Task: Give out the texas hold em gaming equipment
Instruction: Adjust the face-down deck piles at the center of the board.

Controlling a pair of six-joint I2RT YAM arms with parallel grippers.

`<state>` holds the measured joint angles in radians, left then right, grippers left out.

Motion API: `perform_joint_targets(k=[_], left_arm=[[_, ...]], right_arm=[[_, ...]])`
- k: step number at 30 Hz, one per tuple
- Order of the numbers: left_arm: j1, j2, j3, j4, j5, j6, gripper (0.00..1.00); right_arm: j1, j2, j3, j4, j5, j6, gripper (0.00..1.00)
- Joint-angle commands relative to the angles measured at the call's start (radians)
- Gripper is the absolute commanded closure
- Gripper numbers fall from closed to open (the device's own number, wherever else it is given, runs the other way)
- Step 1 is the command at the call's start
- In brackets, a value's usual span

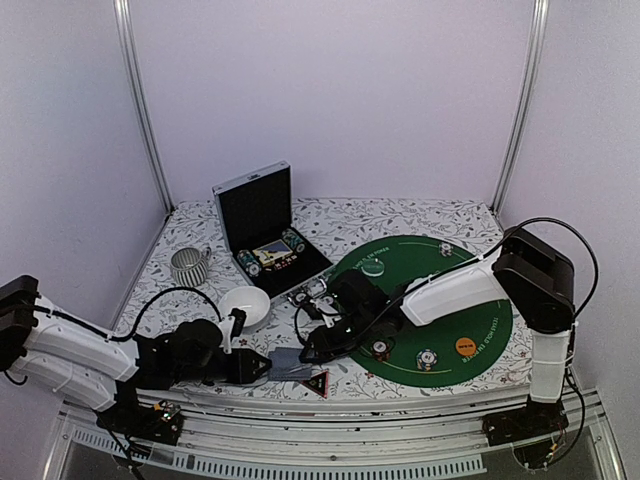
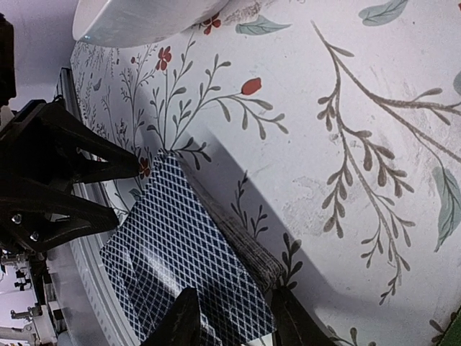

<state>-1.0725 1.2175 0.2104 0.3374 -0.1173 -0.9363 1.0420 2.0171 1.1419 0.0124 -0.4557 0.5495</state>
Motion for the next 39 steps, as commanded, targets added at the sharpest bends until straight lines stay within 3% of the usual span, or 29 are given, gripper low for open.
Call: perform_joint_targets(k=[1, 7, 14, 20, 23, 26, 34, 39], left_arm=[[0.03, 0.069, 0.009, 0.098, 0.065, 0.014, 0.6], [0.055, 0.125, 0.019, 0.134, 0.103, 0.015, 0.63], [0.054, 0.065, 0.006, 0.107, 0.079, 0.015, 0.63], [0.054, -0.069, 0.007, -0.02, 0.037, 0.045, 0.57], [0.055, -0.153, 0.013, -0.114, 0.009, 0.061, 0.52], [0.056, -0.221, -0.004, -0.156, -0.024, 0.056, 0.5], [0.058, -0.397, 0.012, -0.346, -0.092, 0.055, 0.46], [0.059, -0.5, 0.018, -0.454, -0.143, 0.068, 0.37]], right_arm=[[0.009, 0.032, 0.042, 0.032, -0.015, 0.003, 0.65], [0.01, 0.053, 0.059, 0.046, -0.042, -0.004, 0.66], [0.01, 0.06, 0.059, 0.029, -0.037, -0.016, 0.65], [0.003, 0.016, 0.112, -0.081, 0.028, -0.105, 0.45], [-0.019, -0.036, 0.13, -0.145, 0.038, -0.202, 0.3], [-0.03, -0.053, 0.197, -0.245, 0.022, -0.342, 0.02], [-0.035, 0.002, 0.333, -0.361, -0.124, -0.881, 0.01], [-0.023, 0.035, 0.342, -0.365, -0.145, -1.066, 0.01]])
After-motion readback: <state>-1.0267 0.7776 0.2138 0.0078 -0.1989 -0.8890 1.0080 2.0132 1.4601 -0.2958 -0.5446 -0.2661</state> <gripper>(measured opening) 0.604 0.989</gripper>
